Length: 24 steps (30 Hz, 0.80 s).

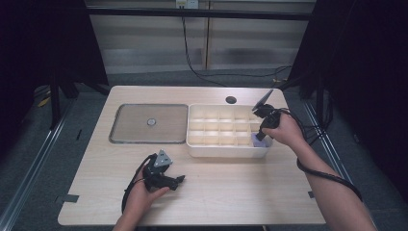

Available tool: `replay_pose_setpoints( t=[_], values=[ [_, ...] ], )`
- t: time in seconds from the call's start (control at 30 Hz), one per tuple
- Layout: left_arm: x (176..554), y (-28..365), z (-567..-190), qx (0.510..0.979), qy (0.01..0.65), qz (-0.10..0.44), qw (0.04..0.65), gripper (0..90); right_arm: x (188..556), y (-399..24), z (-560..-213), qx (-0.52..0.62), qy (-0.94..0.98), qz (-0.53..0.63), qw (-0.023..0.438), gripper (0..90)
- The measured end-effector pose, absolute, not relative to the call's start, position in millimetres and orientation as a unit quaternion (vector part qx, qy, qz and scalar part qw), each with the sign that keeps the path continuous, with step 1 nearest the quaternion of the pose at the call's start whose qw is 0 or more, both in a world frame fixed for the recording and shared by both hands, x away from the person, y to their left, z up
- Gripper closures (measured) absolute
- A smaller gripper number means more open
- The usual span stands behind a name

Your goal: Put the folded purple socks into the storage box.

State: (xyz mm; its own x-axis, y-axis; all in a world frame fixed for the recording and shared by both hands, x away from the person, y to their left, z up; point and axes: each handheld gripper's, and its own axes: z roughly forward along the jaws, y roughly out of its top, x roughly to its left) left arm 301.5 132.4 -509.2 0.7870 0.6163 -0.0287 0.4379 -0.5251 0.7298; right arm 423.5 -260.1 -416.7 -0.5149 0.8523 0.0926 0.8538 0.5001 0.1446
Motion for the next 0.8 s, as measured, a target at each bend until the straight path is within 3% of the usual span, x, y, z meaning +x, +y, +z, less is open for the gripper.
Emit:
replay_pose_setpoints(
  t=[0.8],
  values=[
    [302, 133, -509, 0.869, 0.301, 0.118, 0.375, 15.9, 417, -264, -440, -0.511, -0.856, -0.08, 0.012, 90.0]
  ],
)
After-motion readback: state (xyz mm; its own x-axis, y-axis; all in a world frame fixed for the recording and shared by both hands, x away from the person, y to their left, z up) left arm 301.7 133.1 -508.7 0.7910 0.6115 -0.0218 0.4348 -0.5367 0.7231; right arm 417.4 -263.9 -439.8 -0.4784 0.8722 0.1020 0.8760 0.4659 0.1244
